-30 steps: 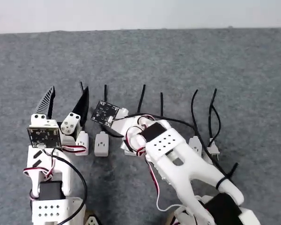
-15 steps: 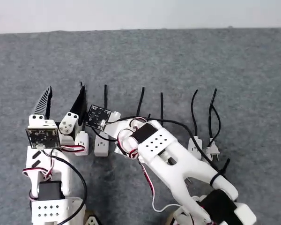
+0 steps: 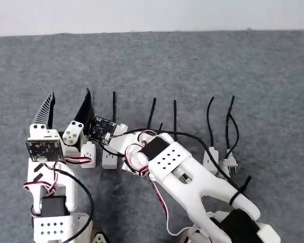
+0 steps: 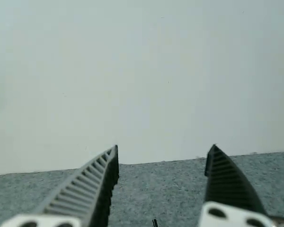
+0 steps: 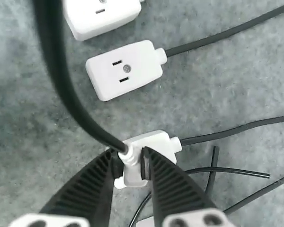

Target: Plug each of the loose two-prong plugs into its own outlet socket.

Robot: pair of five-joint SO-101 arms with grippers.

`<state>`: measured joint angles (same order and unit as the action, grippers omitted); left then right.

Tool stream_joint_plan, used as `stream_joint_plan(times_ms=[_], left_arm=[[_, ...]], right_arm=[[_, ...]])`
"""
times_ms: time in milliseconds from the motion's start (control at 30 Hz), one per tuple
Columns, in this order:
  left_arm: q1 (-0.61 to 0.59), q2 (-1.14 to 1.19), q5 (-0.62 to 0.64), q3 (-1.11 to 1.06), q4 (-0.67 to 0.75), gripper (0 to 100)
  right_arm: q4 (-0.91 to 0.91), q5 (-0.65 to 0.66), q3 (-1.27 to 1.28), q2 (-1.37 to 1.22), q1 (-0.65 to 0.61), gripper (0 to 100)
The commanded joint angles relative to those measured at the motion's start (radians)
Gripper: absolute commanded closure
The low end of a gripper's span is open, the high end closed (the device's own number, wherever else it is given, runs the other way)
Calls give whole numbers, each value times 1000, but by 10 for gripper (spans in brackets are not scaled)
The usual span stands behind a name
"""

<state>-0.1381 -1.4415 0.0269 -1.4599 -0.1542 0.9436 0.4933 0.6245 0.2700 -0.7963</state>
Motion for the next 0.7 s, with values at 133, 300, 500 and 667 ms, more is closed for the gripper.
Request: stream_joint_plan(times_ms=[133, 300, 500, 667], left_arm=[[2, -6, 0, 47, 21, 712], [2, -6, 0, 47, 21, 712], [2, -6, 0, 47, 21, 712], [2, -6, 0, 47, 21, 712]], right_arm=[[-4, -12, -31, 93, -28, 991], [-4, -31, -29, 125, -44, 991], [-39, -34, 32, 68, -56, 991], [-147, -23, 104, -61, -25, 991]])
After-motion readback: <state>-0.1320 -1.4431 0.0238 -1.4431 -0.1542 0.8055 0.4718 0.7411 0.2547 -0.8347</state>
